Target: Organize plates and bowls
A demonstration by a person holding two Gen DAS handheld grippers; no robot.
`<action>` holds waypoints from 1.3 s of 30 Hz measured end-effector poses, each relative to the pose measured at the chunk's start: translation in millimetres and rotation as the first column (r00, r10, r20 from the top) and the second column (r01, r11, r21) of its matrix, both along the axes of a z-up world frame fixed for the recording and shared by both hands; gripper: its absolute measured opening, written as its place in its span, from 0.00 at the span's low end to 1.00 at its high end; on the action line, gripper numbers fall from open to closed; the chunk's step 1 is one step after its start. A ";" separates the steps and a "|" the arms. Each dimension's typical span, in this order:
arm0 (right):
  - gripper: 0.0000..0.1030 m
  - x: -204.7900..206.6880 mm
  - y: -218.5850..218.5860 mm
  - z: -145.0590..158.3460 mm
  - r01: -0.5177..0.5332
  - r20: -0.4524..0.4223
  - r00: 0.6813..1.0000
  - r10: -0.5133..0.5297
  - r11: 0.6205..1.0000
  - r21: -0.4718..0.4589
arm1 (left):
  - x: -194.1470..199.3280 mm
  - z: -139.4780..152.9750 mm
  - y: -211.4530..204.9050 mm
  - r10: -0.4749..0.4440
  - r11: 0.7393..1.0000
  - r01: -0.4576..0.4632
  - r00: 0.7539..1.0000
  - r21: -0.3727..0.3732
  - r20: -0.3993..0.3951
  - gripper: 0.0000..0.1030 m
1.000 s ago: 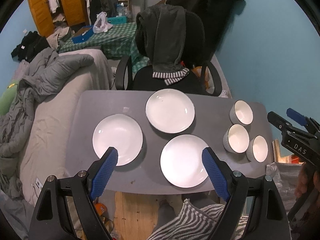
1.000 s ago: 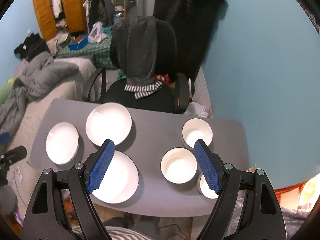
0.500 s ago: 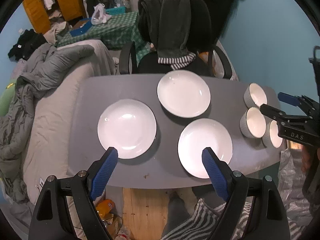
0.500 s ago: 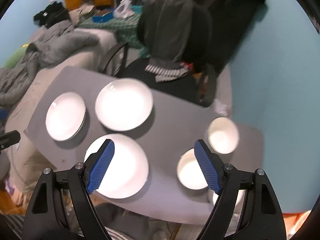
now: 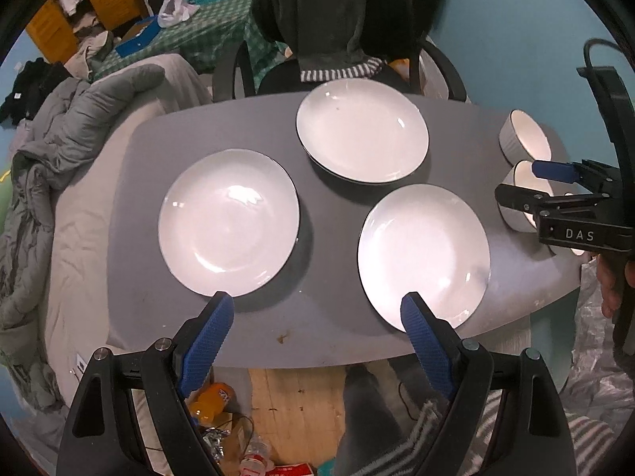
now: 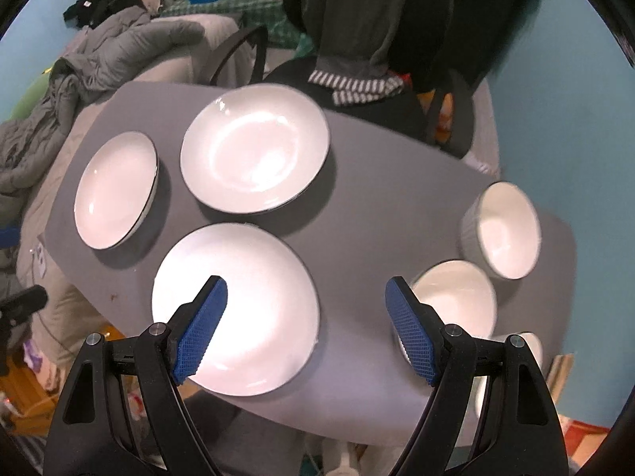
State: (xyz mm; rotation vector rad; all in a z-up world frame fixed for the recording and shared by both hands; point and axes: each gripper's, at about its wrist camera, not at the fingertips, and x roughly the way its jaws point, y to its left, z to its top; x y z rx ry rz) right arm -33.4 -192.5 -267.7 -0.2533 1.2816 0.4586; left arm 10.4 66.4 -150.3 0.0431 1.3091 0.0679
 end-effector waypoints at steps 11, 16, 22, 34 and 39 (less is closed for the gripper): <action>0.78 5.8 5.2 -44.7 -0.029 -0.076 0.997 0.027 0.999 -0.018 | 15.9 -56.0 -6.5 0.038 0.998 -0.042 0.994 -0.040 -0.106 0.85; 0.78 6.0 1.4 -60.7 -0.027 -0.109 0.994 0.024 0.999 -0.028 | 23.2 -75.4 -8.1 0.057 0.995 -0.068 0.988 -0.074 -0.142 0.85; 0.78 4.6 -0.4 -75.5 -0.029 -0.148 0.989 0.024 0.999 -0.033 | 32.6 -86.8 -11.9 0.048 0.994 -0.063 0.986 -0.090 -0.157 0.85; 0.78 -2.8 -1.3 -104.3 -0.038 -0.202 0.979 0.031 0.999 -0.033 | 38.4 -125.4 -10.4 0.071 0.987 -0.100 0.974 -0.126 -0.216 0.85; 0.73 -6.7 -0.2 -110.3 -0.045 -0.218 0.975 0.037 0.999 -0.029 | 36.3 -138.8 -10.3 0.079 0.983 -0.112 0.973 -0.147 -0.216 0.82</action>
